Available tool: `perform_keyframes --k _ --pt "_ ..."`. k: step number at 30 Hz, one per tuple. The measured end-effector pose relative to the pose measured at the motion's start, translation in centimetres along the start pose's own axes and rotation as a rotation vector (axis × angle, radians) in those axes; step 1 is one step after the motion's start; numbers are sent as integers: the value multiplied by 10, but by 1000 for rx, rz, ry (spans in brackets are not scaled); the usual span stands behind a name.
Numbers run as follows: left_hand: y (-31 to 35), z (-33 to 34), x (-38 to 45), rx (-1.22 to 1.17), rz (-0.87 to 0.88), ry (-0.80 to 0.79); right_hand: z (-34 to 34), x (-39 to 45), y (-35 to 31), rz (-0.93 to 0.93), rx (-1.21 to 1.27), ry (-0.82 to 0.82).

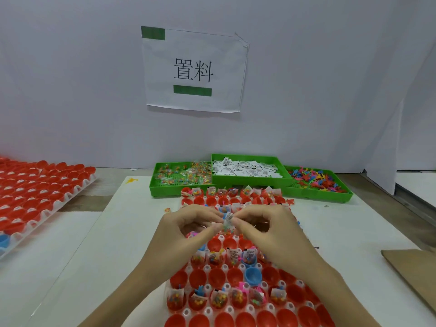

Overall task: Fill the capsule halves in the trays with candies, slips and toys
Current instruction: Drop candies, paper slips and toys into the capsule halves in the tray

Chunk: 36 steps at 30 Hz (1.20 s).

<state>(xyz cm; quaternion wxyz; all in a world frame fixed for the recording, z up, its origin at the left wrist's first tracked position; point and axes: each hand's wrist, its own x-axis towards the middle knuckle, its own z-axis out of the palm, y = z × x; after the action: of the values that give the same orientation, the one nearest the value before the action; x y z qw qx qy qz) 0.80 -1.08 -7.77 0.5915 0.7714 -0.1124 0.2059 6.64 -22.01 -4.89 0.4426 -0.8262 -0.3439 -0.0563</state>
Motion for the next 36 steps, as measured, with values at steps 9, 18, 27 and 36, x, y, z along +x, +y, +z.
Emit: perform_keyframes --k 9,18,27,36 --pt "1 6 -3 4 43 -27 3 -10 6 -43 -96 -27" --pt "-1 11 -6 94 64 -15 3 -11 8 -73 -149 -90" --pt "-3 7 -3 176 46 14 -48 23 28 79 -83 99" --pt "0 1 -1 157 74 69 -119 105 178 516 -550 228"
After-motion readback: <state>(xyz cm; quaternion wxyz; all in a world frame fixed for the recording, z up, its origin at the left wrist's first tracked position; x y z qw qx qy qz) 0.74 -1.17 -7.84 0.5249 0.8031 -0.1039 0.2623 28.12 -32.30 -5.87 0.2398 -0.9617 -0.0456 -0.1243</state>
